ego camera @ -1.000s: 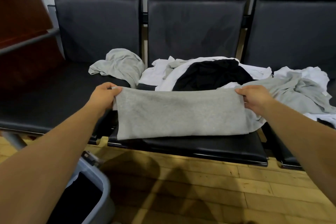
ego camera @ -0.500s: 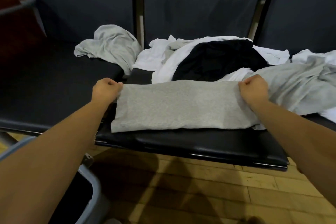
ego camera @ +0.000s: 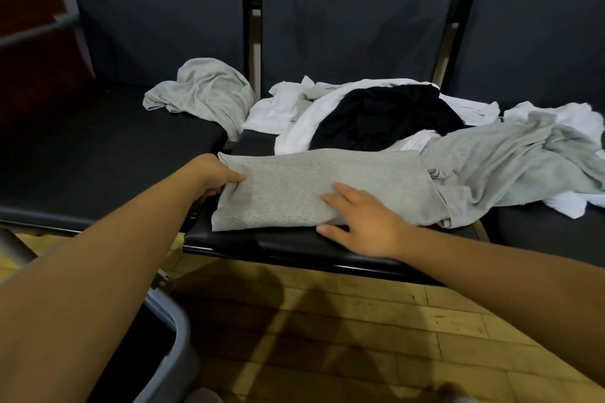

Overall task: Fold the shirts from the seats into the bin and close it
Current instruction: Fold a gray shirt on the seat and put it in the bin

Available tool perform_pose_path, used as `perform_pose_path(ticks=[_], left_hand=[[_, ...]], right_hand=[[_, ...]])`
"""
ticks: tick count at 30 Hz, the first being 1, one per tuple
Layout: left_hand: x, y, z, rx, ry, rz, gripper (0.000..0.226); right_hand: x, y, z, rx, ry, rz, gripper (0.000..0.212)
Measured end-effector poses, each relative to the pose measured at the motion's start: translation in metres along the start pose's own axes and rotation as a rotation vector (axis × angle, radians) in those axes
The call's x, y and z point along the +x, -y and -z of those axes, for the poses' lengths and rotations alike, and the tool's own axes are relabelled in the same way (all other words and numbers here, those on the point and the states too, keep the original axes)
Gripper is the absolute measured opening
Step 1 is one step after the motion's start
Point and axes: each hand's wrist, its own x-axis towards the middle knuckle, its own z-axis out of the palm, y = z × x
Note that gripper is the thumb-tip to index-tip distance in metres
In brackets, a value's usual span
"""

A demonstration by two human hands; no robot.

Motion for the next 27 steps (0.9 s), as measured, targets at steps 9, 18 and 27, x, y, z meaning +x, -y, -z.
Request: perform_pose_path(ticks=[9,18,27], left_hand=[[-0.021,-0.002,0.004,-0.333,-0.022,-0.104,0.026],[-0.034,0.001,0.050,-0.069,-0.229,-0.166,0.028],[-0.093,-0.066,0.036,-0.029,-0.192,-0.380,0.016]], right_hand=[[0.006,0.006,-0.018,-0.091,-0.234,0.114,0.032],[0.008,0.087,-0.013,-0.141,-0.161,0.195,0.024],[0.004,0.070,0.030,1.115,-0.056,-0.218,0.031]])
